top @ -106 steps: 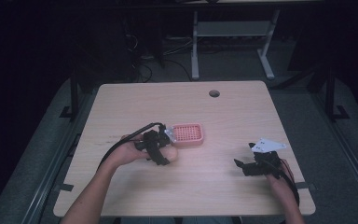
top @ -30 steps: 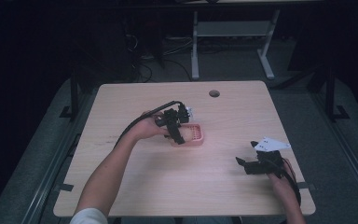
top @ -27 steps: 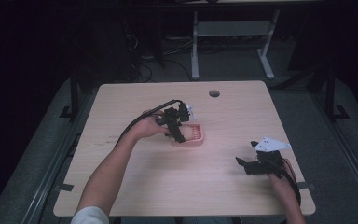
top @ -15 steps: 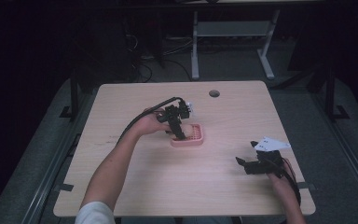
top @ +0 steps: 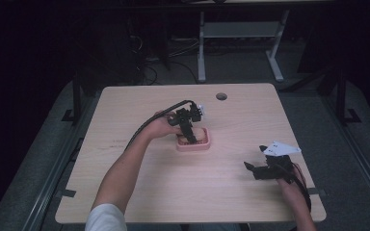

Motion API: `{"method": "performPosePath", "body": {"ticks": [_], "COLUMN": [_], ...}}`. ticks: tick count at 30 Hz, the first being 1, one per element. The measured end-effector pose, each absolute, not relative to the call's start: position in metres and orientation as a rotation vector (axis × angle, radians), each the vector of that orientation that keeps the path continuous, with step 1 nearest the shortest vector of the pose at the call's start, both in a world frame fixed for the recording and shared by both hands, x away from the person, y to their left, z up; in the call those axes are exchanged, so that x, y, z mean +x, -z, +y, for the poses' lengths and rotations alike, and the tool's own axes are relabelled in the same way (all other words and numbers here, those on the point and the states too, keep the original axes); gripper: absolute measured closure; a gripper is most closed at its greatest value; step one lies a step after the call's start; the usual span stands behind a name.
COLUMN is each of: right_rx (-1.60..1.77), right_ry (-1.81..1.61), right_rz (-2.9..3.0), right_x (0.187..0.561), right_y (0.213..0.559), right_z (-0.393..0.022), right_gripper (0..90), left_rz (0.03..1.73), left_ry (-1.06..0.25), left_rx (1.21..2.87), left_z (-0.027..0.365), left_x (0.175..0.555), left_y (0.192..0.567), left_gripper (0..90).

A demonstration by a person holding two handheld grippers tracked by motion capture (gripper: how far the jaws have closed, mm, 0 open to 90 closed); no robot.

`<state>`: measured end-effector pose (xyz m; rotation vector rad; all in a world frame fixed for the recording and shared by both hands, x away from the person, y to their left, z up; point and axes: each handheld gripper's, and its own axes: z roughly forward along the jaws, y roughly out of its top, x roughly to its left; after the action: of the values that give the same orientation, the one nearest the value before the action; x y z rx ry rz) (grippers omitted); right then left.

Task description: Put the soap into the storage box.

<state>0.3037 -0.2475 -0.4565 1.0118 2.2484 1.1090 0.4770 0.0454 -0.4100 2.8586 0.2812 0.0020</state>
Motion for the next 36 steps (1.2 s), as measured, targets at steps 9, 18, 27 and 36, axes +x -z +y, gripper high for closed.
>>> {"method": "performPosePath", "body": {"ticks": [9, 18, 27, 36], "right_rx": [1.013, 1.008, 1.011, 1.0], "right_ry": [-1.107, -1.106, -1.109, -1.093], "right_rz": [2.249, 2.251, 2.245, 2.254], "right_x": [0.304, 0.304, 0.305, 0.305], "right_y": [0.456, 0.456, 0.456, 0.456], "right_z": [-0.247, -0.247, -0.247, -0.245], "right_gripper": [13.9, 13.9, 13.9, 13.9], "left_rz": [0.289, 0.303, 0.308, 0.301], "left_ry": [0.0, 0.001, -0.015, -0.04], "left_rx": [2.874, 2.876, 2.846, 2.862], "left_z": [0.046, 0.045, 0.047, 0.052], "left_x": [0.479, 0.479, 0.479, 0.47], "left_y": [0.414, 0.417, 0.409, 0.405], "left_gripper": [32.1, 32.0, 31.2, 27.1]}}
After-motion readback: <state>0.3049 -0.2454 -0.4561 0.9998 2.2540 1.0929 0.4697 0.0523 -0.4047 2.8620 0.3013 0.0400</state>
